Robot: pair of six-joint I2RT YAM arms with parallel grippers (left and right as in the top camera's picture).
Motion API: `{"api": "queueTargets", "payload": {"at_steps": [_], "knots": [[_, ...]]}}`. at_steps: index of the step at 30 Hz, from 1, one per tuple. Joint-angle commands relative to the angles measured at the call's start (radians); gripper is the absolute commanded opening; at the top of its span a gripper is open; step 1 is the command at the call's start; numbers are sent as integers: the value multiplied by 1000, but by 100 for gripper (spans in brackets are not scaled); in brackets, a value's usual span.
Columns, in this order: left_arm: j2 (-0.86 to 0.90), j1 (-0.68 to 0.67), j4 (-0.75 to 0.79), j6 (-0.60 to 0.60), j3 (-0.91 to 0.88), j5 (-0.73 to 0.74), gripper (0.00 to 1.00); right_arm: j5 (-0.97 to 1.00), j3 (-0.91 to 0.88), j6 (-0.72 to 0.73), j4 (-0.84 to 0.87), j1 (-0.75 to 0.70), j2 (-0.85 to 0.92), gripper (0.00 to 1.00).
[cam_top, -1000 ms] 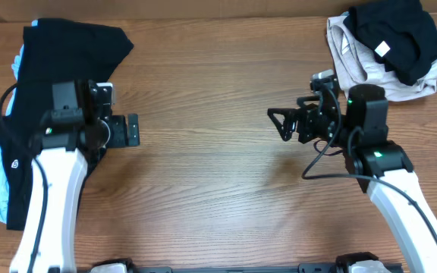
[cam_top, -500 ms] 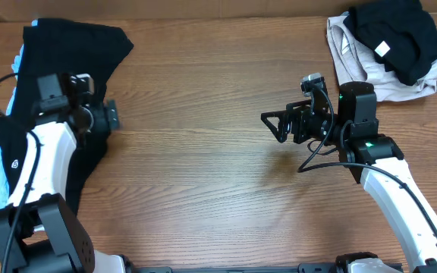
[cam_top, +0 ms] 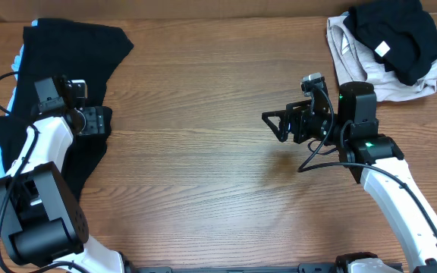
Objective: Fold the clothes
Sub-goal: 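Reach the left gripper to the black shirt on the left pile, then grasp the black shirt with the left gripper and drag it rightward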
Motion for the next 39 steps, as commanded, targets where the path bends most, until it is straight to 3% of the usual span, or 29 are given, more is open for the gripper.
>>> {"api": "queueTargets", "payload": {"at_steps": [1,8,10,13,15,23,28,39], "knots": [[30,5,27,26,17,-63,77,12,21,3,3,0,-3,91],[83,5,90,26,17,-62,63,16,21,3,3,0,-2,88],[95,5,95,26,17,-61,47,23,21,3,3,0,-3,86],[98,3,101,26,17,-59,15,26,21,3,3,0,-3,85],[98,2,105,24,20,-58,5,34,21,3,3,0,-3,84],[47,-73,-11,-80,102,-57,4,37,21,3,10,0,-3,84],[-8,-202,-109,-78,168,-50,4,37,21,3,11,0,-3,83],[-39,-512,-267,-88,224,148,4,37,21,51,10,-18,-4,79]]}}
